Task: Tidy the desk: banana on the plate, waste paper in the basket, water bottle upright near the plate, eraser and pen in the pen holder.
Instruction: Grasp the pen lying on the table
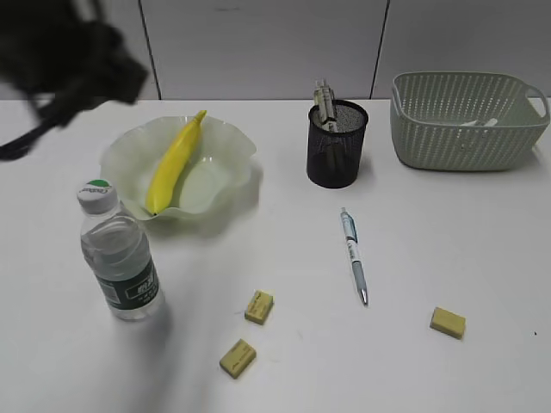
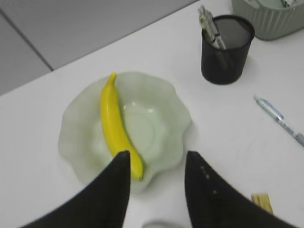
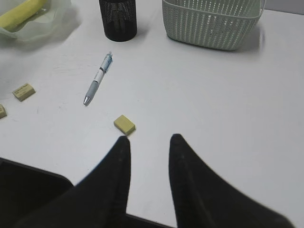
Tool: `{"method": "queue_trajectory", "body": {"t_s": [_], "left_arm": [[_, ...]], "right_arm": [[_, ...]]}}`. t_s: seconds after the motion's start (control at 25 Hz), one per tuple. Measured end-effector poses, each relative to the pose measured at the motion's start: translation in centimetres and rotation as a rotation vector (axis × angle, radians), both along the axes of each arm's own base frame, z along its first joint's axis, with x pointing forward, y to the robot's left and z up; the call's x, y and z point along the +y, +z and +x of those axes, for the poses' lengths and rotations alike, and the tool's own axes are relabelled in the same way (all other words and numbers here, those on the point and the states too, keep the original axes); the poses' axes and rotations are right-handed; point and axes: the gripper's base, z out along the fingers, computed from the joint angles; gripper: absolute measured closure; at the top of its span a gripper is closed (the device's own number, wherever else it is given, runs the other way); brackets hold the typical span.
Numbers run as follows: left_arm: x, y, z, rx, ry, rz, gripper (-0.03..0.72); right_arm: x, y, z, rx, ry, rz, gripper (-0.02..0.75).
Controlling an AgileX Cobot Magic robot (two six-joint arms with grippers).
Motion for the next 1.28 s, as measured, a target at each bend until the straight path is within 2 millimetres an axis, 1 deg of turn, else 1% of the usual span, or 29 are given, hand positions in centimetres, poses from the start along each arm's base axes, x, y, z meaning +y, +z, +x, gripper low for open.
{"method": "queue_trajectory", "body": {"t_s": [0.04,0.08,0.16,0.2,0.28,0.4,0.44,0.52,0.6,0.68,0.88,1.0,1.04,1.12,1.2,1.28], "left_arm": [[1.6,-0.2,-1.8,0.024,0.018,-0.004,0.362],[3.2,0.2,-3.7,0.027,0.034,-0.036,0.325],[6.4,-0.1,-7.4,0.061,0.067,-0.07,0.234],[8.2,0.2,-9.6,0.047,0.076,-0.106,0.196],[11.0,-0.1,-12.9,0.053,0.085,-0.141,0.149],[13.9,-1.3,-16.6,0.047,0.063,-0.184,0.125],[14.6,-1.8,-17.6,0.039,0.053,-0.206,0.123],[15.5,-2.7,-18.9,0.012,0.024,-0.225,0.12],[15.9,-3.8,-19.7,0.001,-0.012,-0.225,0.134],[16.1,-4.4,-20.3,-0.004,-0.05,-0.23,0.159],[16.2,-4.5,-20.5,-0.02,-0.068,-0.23,0.186],[16.2,-4.5,-20.5,-0.021,-0.069,-0.229,0.188],[16.2,-4.5,-20.5,-0.021,-0.069,-0.229,0.188],[16.2,-4.5,-20.5,-0.022,-0.055,-0.229,0.188],[16.2,-4.5,-20.6,-0.027,-0.014,-0.228,0.188],[16.3,-4.5,-20.6,-0.034,0.044,-0.227,0.188]], "right_arm": [[0.0,0.0,0.0,0.0,0.0,0.0,0.504],[0.0,0.0,0.0,0.0,0.0,0.0,0.504],[0.0,0.0,0.0,0.0,0.0,0.0,0.504],[0.0,0.0,0.0,0.0,0.0,0.0,0.504],[0.0,0.0,0.0,0.0,-0.001,-0.001,0.504],[0.0,0.0,0.0,0.0,-0.001,-0.001,0.504],[0.0,0.0,0.0,0.0,-0.001,-0.001,0.504],[0.0,0.0,0.0,-0.001,-0.001,-0.001,0.504],[0.0,0.0,0.0,-0.001,-0.001,-0.001,0.504],[0.0,0.0,0.0,-0.001,-0.001,-0.001,0.504],[0.1,0.1,0.2,0.006,0.0,-0.003,0.504],[0.5,0.7,1.1,0.028,0.001,-0.014,0.503],[0.7,1.0,1.7,0.038,0.002,-0.018,0.503],[1.6,1.6,3.7,0.079,0.005,-0.037,0.501],[2.6,2.0,6.2,0.137,0.009,-0.062,0.501],[3.9,1.9,9.4,0.225,0.012,-0.099,0.501]]}}
